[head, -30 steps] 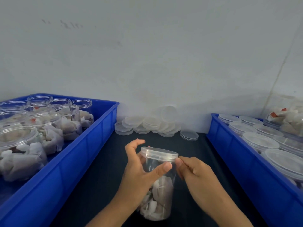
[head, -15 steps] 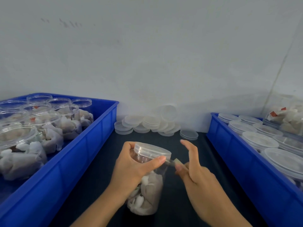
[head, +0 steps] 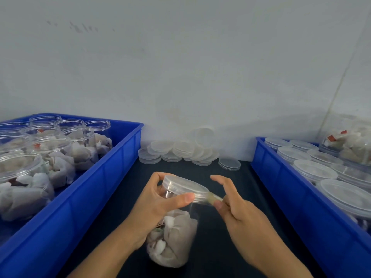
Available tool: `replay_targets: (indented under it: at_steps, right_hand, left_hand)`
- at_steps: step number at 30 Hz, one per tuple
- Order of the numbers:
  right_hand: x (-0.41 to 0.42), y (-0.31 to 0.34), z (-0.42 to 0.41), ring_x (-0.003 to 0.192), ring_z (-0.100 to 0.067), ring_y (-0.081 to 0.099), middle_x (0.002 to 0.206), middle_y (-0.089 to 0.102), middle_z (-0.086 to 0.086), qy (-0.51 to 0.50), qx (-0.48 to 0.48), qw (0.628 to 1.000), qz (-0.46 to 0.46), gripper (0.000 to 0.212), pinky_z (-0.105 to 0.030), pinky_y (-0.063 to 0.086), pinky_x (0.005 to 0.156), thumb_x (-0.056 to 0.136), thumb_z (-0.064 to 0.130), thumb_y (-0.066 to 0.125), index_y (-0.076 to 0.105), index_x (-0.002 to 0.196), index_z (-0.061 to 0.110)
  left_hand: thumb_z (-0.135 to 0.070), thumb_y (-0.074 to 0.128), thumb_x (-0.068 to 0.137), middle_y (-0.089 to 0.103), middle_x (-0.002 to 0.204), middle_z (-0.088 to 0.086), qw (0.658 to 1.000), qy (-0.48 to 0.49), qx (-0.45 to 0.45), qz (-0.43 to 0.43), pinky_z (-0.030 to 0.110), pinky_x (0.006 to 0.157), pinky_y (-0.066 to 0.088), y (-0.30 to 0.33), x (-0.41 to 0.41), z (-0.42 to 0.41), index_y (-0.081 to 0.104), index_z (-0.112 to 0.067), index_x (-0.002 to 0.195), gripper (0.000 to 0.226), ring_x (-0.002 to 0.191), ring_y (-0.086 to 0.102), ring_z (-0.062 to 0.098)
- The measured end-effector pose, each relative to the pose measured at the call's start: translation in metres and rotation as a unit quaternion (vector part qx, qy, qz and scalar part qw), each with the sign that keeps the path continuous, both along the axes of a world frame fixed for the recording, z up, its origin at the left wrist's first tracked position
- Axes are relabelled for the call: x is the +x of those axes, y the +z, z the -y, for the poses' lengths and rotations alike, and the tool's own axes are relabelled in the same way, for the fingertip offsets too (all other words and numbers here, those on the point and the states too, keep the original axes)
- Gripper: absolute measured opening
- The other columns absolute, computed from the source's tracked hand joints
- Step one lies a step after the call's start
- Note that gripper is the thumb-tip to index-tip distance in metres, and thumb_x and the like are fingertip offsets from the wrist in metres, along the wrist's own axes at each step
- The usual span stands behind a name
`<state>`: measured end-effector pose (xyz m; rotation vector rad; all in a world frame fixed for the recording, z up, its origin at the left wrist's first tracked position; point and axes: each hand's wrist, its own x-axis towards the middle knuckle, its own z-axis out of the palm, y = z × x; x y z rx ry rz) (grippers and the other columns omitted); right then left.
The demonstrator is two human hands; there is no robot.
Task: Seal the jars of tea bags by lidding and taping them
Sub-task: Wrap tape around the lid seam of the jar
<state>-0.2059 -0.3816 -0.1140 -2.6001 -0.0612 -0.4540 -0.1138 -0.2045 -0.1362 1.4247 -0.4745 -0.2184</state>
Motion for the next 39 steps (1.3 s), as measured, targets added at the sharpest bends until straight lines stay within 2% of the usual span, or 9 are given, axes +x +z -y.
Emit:
replay_targets:
  at_steps: [10,15,20,24,26,29,34,36,39]
  right_hand:
    - [0.006,-0.008,-0.009,0.065,-0.005,0.05,0.074,0.043,0.013,-0.049,-0.097,0.994,0.023,0.035,-0.021,0.048,0.063,0.104,0.038,0.022,0.008,0.134,0.049]
    - [0.006,-0.012,-0.015,0.073,-0.006,0.054,0.078,0.043,0.013,-0.064,-0.078,0.995,0.015,0.041,-0.03,0.055,0.072,0.104,0.029,0.028,0.007,0.131,0.052]
    - [0.002,-0.013,-0.021,0.073,-0.006,0.056,0.082,0.049,0.011,-0.082,-0.076,0.993,0.043,0.032,-0.024,0.051,0.073,0.104,0.033,0.025,0.013,0.129,0.047]
    - [0.0,-0.013,-0.032,0.079,-0.005,0.055,0.088,0.05,0.013,-0.098,-0.067,0.992,0.035,0.034,-0.023,0.05,0.076,0.103,0.034,0.026,0.013,0.133,0.043]
    - [0.0,-0.011,-0.034,0.088,-0.005,0.056,0.1,0.053,0.011,-0.111,-0.062,0.992,0.002,0.043,-0.023,0.049,0.079,0.102,0.036,0.032,0.008,0.138,0.042]
    - [0.002,-0.006,-0.035,0.111,-0.011,0.055,0.128,0.051,0.003,-0.108,-0.064,0.99,-0.065,0.066,-0.025,0.046,0.092,0.1,0.032,0.043,-0.004,0.146,0.038]
    - [0.006,-0.007,-0.039,0.129,-0.009,0.042,0.147,0.034,0.005,-0.087,0.015,0.991,-0.096,0.057,-0.021,0.035,0.1,0.105,0.033,0.025,-0.008,0.151,0.03]
    - [0.004,-0.011,-0.041,0.118,-0.001,0.049,0.139,0.046,0.014,-0.082,0.088,0.991,-0.062,0.05,-0.019,0.038,0.093,0.103,0.04,0.024,0.006,0.149,0.04]
    - [0.003,-0.015,-0.034,0.064,0.002,0.058,0.074,0.066,0.009,-0.061,0.249,0.965,-0.046,0.039,-0.02,0.046,0.062,0.098,0.048,0.036,0.024,0.135,0.048]
  left_hand:
    - [-0.045,0.086,0.041,0.074,0.094,-0.006,1.0,-0.018,-0.016,-0.007,0.021,0.066,0.055,-0.003,-0.001,0.004,0.046,-0.016,0.116,0.09,0.087,0.072,0.015]
    - [-0.064,0.074,0.065,0.07,0.093,-0.015,0.999,-0.009,0.023,0.036,0.018,0.067,0.055,-0.003,-0.004,0.004,0.046,-0.017,0.11,0.072,0.089,0.07,0.008]
    - [-0.067,0.034,0.076,0.061,0.097,-0.01,0.975,0.129,0.105,0.145,0.012,0.079,0.049,-0.002,-0.007,0.005,0.062,-0.03,0.093,0.049,0.093,0.06,-0.003]
    - [-0.063,0.027,0.082,0.059,0.086,-0.015,0.915,0.268,0.163,0.254,0.01,0.072,0.049,-0.002,-0.022,0.015,0.045,-0.037,0.092,0.033,0.085,0.058,-0.009]
    - [-0.073,0.025,0.076,0.053,0.09,-0.024,0.896,0.26,0.227,0.279,0.01,0.061,0.046,-0.004,-0.029,0.02,0.033,-0.039,0.103,0.044,0.08,0.059,-0.008]
    - [-0.095,0.038,0.048,0.038,0.094,-0.034,0.915,0.224,0.247,0.227,0.008,0.068,0.033,-0.002,-0.031,0.023,0.016,-0.052,0.105,0.075,0.085,0.045,-0.011]
    - [-0.094,0.054,0.036,0.041,0.095,-0.039,0.936,0.192,0.245,0.165,0.007,0.068,0.031,-0.001,-0.015,0.016,0.024,-0.055,0.1,0.081,0.087,0.041,-0.021]
    - [-0.095,0.055,0.038,0.048,0.098,-0.036,0.944,0.188,0.224,0.153,0.009,0.07,0.036,-0.003,-0.011,0.015,0.034,-0.054,0.1,0.078,0.091,0.046,-0.018]
    - [-0.091,0.055,0.037,0.053,0.101,-0.034,0.95,0.184,0.204,0.146,0.014,0.076,0.043,-0.004,-0.01,0.015,0.038,-0.055,0.101,0.075,0.095,0.05,-0.016]
